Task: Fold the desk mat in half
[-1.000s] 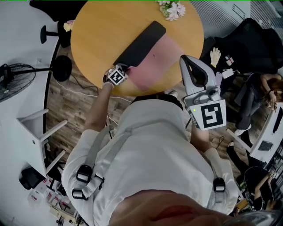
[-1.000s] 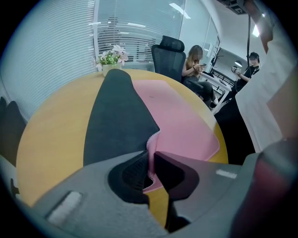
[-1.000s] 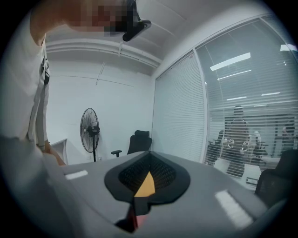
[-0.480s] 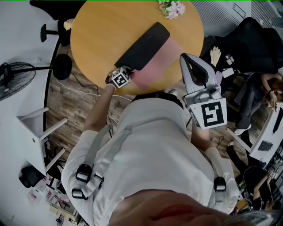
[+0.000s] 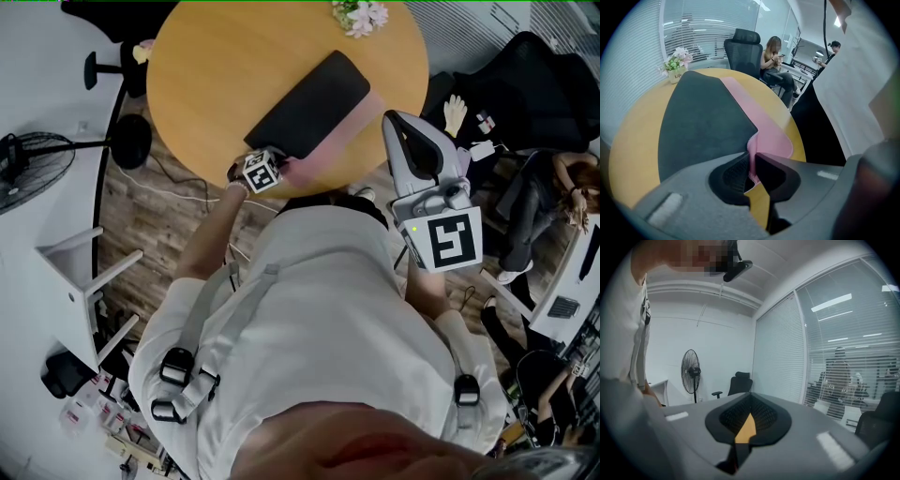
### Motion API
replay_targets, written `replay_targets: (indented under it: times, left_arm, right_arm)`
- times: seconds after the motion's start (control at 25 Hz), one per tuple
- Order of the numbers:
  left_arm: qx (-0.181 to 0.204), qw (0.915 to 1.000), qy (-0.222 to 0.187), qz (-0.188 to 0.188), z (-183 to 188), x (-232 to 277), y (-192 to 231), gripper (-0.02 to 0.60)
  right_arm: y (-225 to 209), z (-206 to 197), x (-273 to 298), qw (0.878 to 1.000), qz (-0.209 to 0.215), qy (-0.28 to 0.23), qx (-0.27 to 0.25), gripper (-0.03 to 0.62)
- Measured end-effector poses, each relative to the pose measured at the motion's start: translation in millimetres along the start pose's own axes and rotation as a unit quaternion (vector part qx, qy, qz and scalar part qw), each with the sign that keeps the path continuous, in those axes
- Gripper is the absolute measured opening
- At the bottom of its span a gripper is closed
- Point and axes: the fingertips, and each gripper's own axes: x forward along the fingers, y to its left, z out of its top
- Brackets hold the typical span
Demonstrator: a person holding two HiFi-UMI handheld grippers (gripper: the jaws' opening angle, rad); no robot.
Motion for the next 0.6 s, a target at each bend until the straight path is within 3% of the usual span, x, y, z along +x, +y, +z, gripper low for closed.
replay_targets:
  times: [0.6]
  left_arm:
    - [0.028,0.9988,0.016,-0.038,11,15,-41,0.038]
  right_arm:
    - [-5,-4,-13,1.000,-0.003,-0.002,0.006,0.005]
